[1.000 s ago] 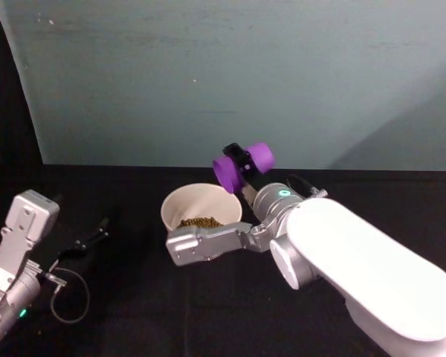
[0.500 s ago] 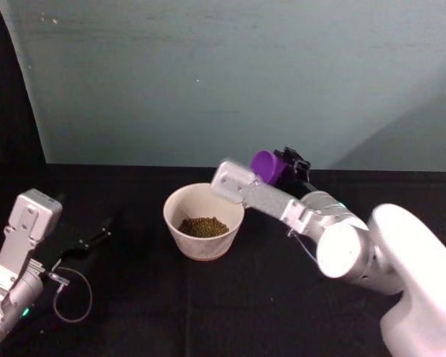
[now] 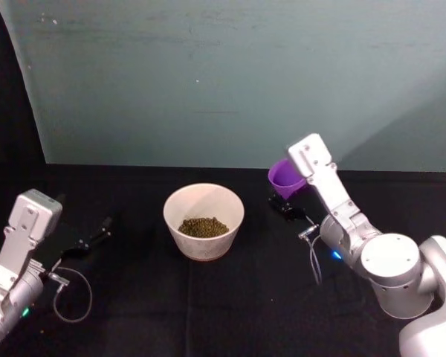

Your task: Pick up the cup and pour the mung beans from the cup into the bowl.

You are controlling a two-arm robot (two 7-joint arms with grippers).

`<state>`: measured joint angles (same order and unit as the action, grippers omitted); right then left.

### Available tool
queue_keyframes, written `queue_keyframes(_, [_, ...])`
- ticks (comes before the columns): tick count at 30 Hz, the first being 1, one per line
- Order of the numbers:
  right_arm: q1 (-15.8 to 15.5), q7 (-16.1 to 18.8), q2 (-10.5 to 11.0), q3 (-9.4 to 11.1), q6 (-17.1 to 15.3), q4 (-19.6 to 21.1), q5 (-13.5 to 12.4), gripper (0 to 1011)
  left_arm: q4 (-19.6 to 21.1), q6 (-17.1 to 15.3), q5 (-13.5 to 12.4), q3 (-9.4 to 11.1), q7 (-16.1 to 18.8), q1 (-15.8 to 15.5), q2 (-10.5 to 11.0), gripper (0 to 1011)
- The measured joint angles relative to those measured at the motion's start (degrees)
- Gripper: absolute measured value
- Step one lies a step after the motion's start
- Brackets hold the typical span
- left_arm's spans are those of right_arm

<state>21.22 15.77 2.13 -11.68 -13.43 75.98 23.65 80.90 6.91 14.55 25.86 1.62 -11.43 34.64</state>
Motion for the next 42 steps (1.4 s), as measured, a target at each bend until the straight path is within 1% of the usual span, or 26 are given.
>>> queue_keyframes(1, [0.0, 0.1, -0.3, 1.0, 1.3, -1.0, -2.0, 724, 0.0, 0.0, 0.0, 0.0, 0.0, 0.0, 0.0, 1011])
queue_keyframes(2, [0.1, 0.1, -0.5, 1.6, 2.0, -1.8, -2.9, 724, 0.0, 0.0, 0.0, 0.0, 0.0, 0.0, 0.0, 1011])
queue_keyframes(3, [0.3, 0.3, -0.7, 2.4, 3.4, -3.0, -4.8, 723, 0.0, 0.0, 0.0, 0.0, 0.0, 0.0, 0.0, 1011])
queue_keyframes(5, [0.8, 0.9, -0.9, 3.1, 4.6, -4.5, -6.5, 724, 0.0, 0.0, 0.0, 0.0, 0.0, 0.0, 0.0, 1012])
queue_keyframes(6, [1.3, 1.5, -1.0, 3.6, 5.7, -5.9, -8.0, 723, 0.0, 0.0, 0.0, 0.0, 0.0, 0.0, 0.0, 1011])
queue_keyframes(7, [1.3, 1.5, -1.0, 3.6, 5.7, -5.9, -8.0, 723, 0.0, 0.0, 0.0, 0.0, 0.0, 0.0, 0.0, 1011])
queue_keyframes(8, [1.8, 2.1, -1.1, 4.0, 6.7, -7.3, -9.4, 724, 0.0, 0.0, 0.0, 0.0, 0.0, 0.0, 0.0, 1012])
queue_keyframes(10, [2.7, 2.9, -1.2, 4.4, 7.8, -9.3, -11.0, 724, 0.0, 0.0, 0.0, 0.0, 0.0, 0.0, 0.0, 1011])
queue_keyframes(12, [3.8, 3.8, -1.2, 4.6, 8.8, -11.3, -12.3, 723, 0.0, 0.0, 0.0, 0.0, 0.0, 0.0, 0.0, 1011])
queue_keyframes(13, [3.8, 3.8, -1.2, 4.6, 8.8, -11.3, -12.3, 723, 0.0, 0.0, 0.0, 0.0, 0.0, 0.0, 0.0, 1011])
queue_keyframes(14, [4.7, 4.4, -1.2, 4.5, 9.6, -13.0, -13.2, 723, 0.0, 0.0, 0.0, 0.0, 0.0, 0.0, 0.0, 1011])
queue_keyframes(15, [4.7, 4.4, -1.2, 4.5, 9.6, -13.0, -13.2, 723, 0.0, 0.0, 0.0, 0.0, 0.0, 0.0, 0.0, 1011])
queue_keyframes(18, [5.6, 5.0, -1.3, 4.5, 10.1, -15.0, -14.7, 723, 0.0, 0.0, 0.0, 0.0, 0.0, 0.0, 0.0, 1011])
queue_keyframes(19, [5.6, 5.0, -1.3, 4.5, 10.1, -15.0, -14.7, 724, 0.0, 0.0, 0.0, 0.0, 0.0, 0.0, 0.0, 1011])
queue_keyframes(27, [5.4, 5.5, -1.1, 4.3, 10.3, -16.8, -17.1, 723, 0.0, 0.0, 0.0, 0.0, 0.0, 0.0, 0.0, 1012])
queue_keyframes(33, [5.4, 5.7, -0.7, 3.7, 10.7, -17.6, -17.9, 723, 0.0, 0.0, 0.0, 0.0, 0.0, 0.0, 0.0, 1011])
queue_keyframes(42, [5.1, 5.2, -0.1, 2.6, 10.8, -17.5, -18.7, 723, 0.0, 0.0, 0.0, 0.0, 0.0, 0.0, 0.0, 1012])
